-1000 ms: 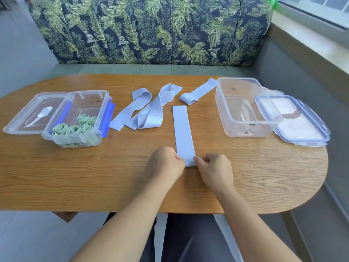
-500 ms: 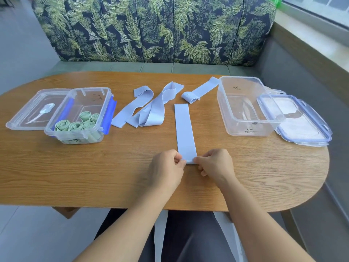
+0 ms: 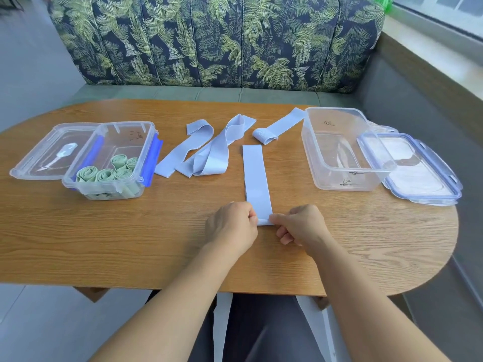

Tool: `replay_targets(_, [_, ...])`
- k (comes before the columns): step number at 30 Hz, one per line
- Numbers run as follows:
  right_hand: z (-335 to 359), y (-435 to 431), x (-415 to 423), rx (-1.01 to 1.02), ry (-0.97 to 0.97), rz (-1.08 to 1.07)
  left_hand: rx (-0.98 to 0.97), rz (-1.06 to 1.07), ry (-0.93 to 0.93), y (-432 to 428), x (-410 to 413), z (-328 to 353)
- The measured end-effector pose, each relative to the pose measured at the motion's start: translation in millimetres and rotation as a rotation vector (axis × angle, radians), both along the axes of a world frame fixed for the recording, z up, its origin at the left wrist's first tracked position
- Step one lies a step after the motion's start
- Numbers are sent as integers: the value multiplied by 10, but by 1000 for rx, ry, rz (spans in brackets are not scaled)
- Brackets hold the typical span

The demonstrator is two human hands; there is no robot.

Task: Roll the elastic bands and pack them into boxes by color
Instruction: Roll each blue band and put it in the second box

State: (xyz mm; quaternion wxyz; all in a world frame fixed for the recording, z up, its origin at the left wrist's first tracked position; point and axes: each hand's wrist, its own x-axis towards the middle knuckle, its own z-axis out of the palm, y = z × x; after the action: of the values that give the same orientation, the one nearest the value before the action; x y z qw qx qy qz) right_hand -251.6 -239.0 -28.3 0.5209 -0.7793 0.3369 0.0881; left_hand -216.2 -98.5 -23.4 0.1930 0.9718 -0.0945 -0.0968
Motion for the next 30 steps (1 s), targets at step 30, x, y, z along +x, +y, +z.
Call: replay_targets(30, [23,-30,175,-68,98,28,-358,12,-42,48,-55,-195])
